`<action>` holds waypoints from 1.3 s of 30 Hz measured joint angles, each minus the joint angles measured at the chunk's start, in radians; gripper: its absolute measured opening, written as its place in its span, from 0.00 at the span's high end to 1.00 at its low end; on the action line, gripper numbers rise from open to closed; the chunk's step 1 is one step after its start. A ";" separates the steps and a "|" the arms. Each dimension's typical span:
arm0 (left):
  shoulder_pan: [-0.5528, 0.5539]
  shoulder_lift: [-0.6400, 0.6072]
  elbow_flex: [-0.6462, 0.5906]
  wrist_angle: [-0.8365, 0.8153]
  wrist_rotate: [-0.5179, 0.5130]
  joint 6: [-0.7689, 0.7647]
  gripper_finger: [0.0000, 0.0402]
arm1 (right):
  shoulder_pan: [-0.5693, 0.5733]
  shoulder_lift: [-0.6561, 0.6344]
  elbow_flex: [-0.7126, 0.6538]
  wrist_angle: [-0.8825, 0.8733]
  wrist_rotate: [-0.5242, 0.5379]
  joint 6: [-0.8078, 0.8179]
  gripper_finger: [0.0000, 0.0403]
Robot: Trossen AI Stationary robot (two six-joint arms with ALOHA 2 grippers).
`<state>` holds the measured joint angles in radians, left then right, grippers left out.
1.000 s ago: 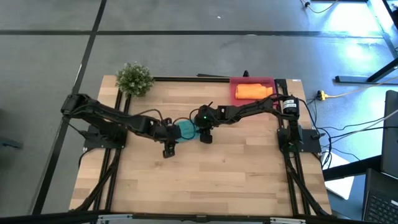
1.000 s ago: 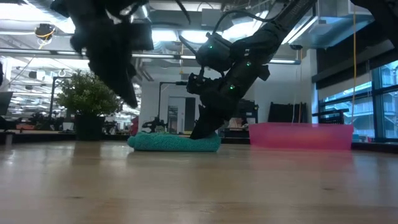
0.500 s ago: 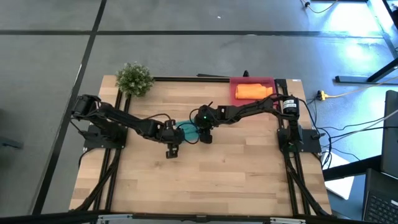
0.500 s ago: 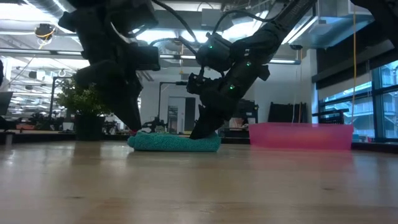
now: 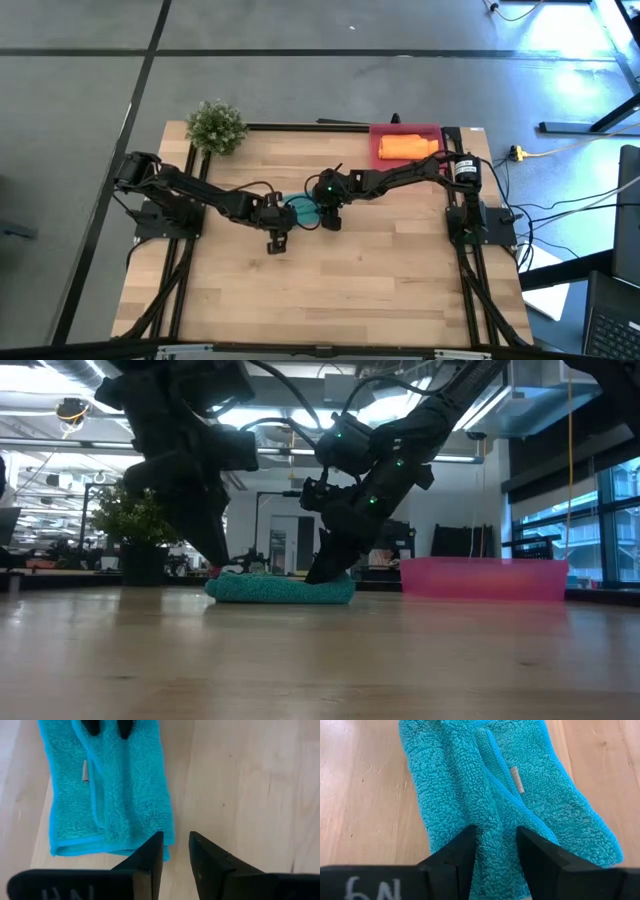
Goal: Roll microfiber towels into tight, uniform cylinder then place into a basket
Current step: Roll the blue microfiber towel
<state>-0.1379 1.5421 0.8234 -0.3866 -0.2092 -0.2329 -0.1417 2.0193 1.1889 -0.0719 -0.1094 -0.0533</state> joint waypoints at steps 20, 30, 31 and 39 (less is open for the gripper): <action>0.002 0.000 0.000 0.015 0.009 0.007 0.80 | 0.000 0.000 0.000 0.000 0.000 0.000 0.64; 0.004 0.049 -0.002 0.033 -0.018 0.007 0.73 | 0.000 0.000 0.000 0.000 0.000 0.000 0.64; 0.004 0.063 -0.002 0.034 -0.025 0.008 0.73 | 0.000 0.000 0.000 0.000 0.000 0.000 0.64; 0.004 0.150 0.001 0.051 -0.097 0.006 0.73 | 0.000 0.000 0.000 0.001 0.000 0.000 0.64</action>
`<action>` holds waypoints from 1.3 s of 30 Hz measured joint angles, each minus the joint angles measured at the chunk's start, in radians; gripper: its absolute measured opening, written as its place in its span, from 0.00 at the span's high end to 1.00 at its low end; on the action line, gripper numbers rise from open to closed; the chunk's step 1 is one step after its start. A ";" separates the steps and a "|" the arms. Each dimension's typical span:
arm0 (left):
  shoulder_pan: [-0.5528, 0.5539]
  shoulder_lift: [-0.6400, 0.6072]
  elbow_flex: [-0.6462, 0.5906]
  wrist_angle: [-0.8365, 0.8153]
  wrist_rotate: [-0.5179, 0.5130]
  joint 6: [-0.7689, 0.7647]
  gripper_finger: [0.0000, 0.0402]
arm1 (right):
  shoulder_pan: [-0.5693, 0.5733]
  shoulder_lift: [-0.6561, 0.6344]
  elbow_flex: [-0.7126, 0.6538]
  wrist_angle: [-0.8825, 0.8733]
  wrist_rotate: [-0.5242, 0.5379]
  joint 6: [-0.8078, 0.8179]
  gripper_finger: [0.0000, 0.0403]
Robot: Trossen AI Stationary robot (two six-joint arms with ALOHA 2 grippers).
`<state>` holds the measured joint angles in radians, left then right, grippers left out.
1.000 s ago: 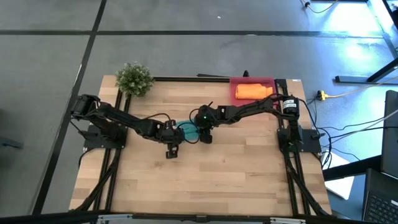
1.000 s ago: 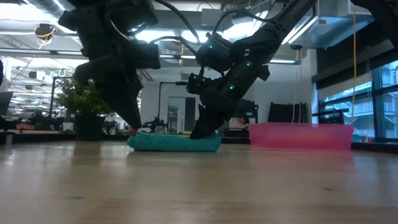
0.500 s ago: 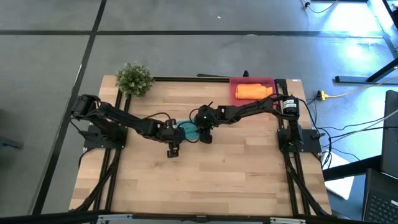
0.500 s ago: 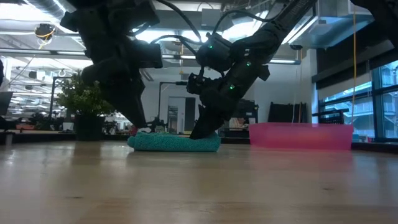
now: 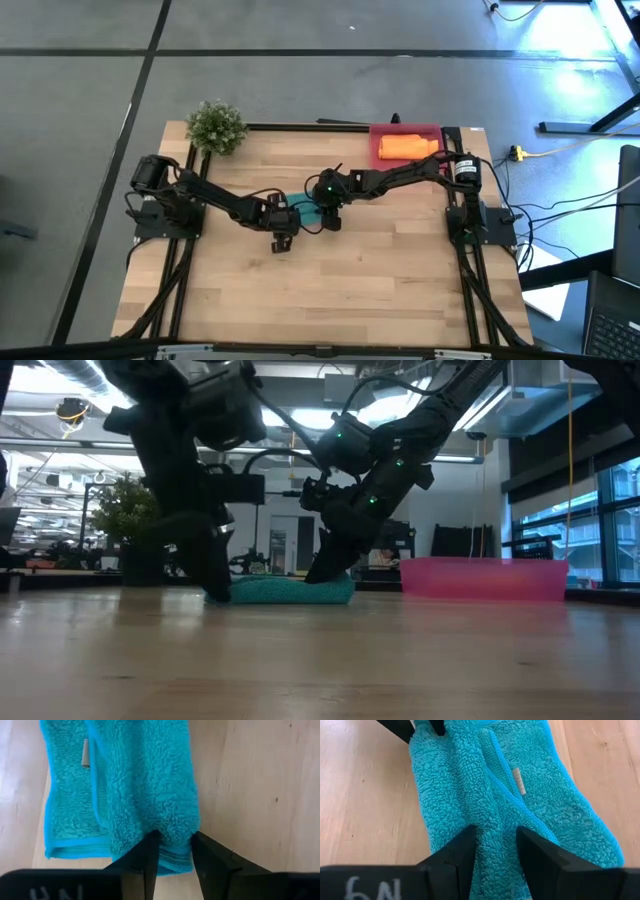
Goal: Roll microfiber towels into tight, uniform cylinder then place into a basket
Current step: Roll the blue microfiber towel
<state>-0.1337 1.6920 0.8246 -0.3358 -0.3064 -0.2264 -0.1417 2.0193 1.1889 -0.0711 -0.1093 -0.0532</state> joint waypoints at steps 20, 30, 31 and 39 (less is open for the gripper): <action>0.021 0.025 0.001 -0.005 0.080 -0.033 1.00 | -0.005 0.000 0.000 -0.005 -0.008 0.023 0.61; 0.021 0.026 0.000 -0.006 0.086 -0.037 1.00 | -0.008 -0.002 0.105 -0.125 -0.006 0.022 0.53; 0.021 0.026 0.000 -0.006 0.087 -0.045 1.00 | -0.008 -0.002 0.124 -0.167 -0.006 0.014 0.53; 0.021 0.026 0.000 -0.002 0.092 -0.080 1.00 | -0.009 -0.003 0.235 -0.511 -0.015 -0.177 0.53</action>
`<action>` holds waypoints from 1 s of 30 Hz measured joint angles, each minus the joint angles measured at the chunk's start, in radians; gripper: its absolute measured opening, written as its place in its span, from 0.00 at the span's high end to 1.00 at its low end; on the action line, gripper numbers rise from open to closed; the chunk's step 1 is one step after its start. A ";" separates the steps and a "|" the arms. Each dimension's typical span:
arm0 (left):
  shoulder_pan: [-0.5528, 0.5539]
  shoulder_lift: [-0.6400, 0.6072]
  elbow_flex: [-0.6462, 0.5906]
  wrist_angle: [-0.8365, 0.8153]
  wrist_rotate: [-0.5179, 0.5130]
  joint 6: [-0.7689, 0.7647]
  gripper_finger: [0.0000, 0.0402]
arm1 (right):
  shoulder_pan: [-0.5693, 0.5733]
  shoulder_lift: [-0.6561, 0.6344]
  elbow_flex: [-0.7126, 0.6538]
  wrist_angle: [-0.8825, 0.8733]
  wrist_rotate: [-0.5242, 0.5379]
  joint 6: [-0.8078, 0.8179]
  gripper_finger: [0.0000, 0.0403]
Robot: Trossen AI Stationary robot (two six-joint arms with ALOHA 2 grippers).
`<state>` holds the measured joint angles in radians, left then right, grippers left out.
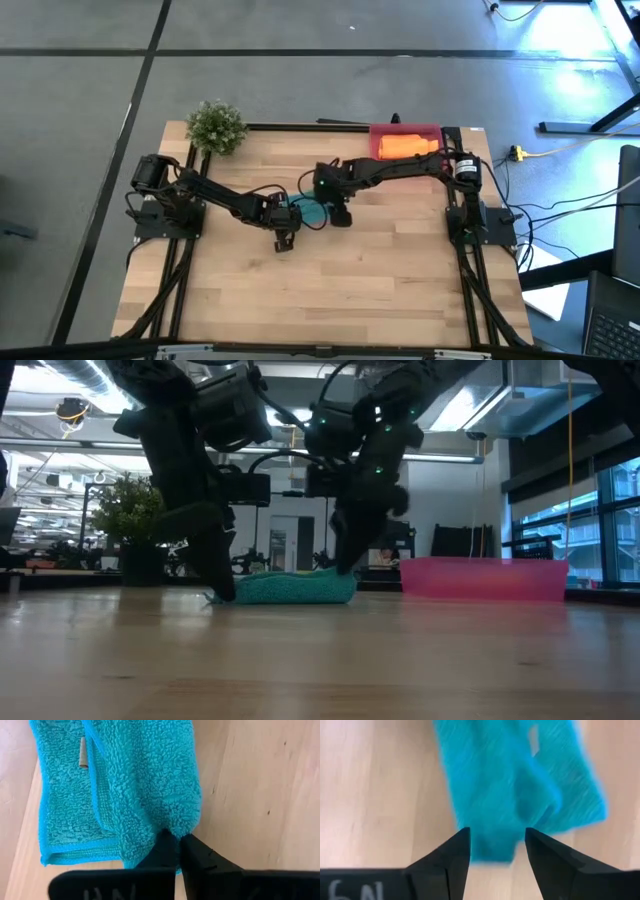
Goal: Roll microfiber towels into tight, uniform cylinder then place into a basket
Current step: Roll the blue microfiber towel
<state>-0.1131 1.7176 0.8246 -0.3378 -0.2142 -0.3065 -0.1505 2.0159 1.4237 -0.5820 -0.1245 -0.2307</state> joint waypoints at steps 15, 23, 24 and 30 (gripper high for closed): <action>0.000 0.000 0.000 -0.002 0.000 -0.006 1.00 | 0.004 0.000 0.028 -0.143 -0.053 -0.062 0.53; 0.002 0.000 0.000 -0.002 0.002 -0.005 1.00 | 0.005 -0.061 0.070 -0.209 -0.053 -0.052 0.53; 0.003 0.000 0.000 -0.002 0.003 -0.005 1.00 | 0.005 -0.075 0.070 -0.209 -0.072 -0.050 0.53; 0.009 0.000 0.000 0.002 0.006 -0.005 1.00 | 0.029 -0.097 -0.003 -0.098 -0.236 -0.115 0.53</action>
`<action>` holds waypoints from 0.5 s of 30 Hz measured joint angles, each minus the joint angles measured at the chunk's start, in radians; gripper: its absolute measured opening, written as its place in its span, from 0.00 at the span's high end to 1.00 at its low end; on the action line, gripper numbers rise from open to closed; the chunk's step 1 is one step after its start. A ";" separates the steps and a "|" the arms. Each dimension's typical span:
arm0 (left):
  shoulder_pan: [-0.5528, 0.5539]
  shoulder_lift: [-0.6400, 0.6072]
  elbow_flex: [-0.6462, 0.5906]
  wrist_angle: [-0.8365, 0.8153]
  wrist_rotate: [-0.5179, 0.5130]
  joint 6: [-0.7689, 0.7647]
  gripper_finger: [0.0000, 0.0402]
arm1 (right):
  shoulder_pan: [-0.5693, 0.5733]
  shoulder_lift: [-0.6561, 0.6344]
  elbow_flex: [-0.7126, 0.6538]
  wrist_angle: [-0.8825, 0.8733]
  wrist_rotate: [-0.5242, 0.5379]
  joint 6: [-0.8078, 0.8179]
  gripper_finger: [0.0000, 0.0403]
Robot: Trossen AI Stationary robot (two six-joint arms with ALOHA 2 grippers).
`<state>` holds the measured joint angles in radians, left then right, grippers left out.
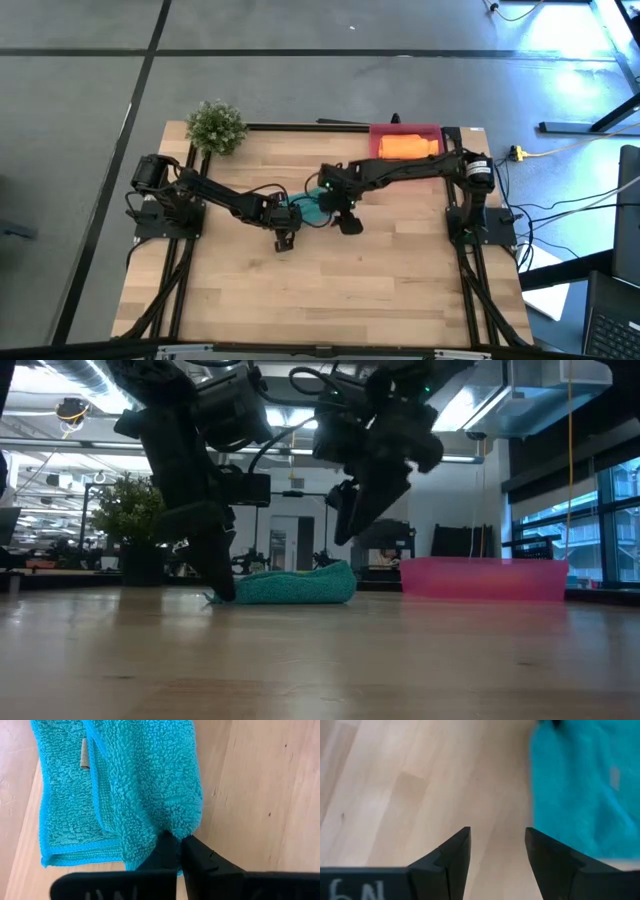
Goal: Roll microfiber towels into tight, uniform cylinder then place into a basket
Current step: Roll the blue microfiber towel
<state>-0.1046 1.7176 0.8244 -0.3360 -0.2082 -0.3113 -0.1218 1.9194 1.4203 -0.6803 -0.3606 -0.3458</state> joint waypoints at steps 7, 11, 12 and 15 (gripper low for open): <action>0.001 0.000 -0.001 0.007 -0.003 0.000 1.00 | 0.009 0.000 -0.155 0.319 0.001 0.003 0.53; 0.001 0.001 -0.001 0.017 0.001 0.000 1.00 | 0.003 0.000 -0.224 0.411 0.095 0.001 0.53; 0.001 0.001 -0.001 0.017 0.001 0.000 1.00 | 0.003 0.000 -0.240 0.434 0.115 0.000 0.53; 0.001 0.001 -0.001 0.017 0.000 0.000 1.00 | 0.003 0.000 -0.303 0.516 0.140 -0.003 0.53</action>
<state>-0.1032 1.7184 0.8230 -0.3187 -0.2077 -0.3115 -0.1188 1.9196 1.1171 -0.1648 -0.2201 -0.3488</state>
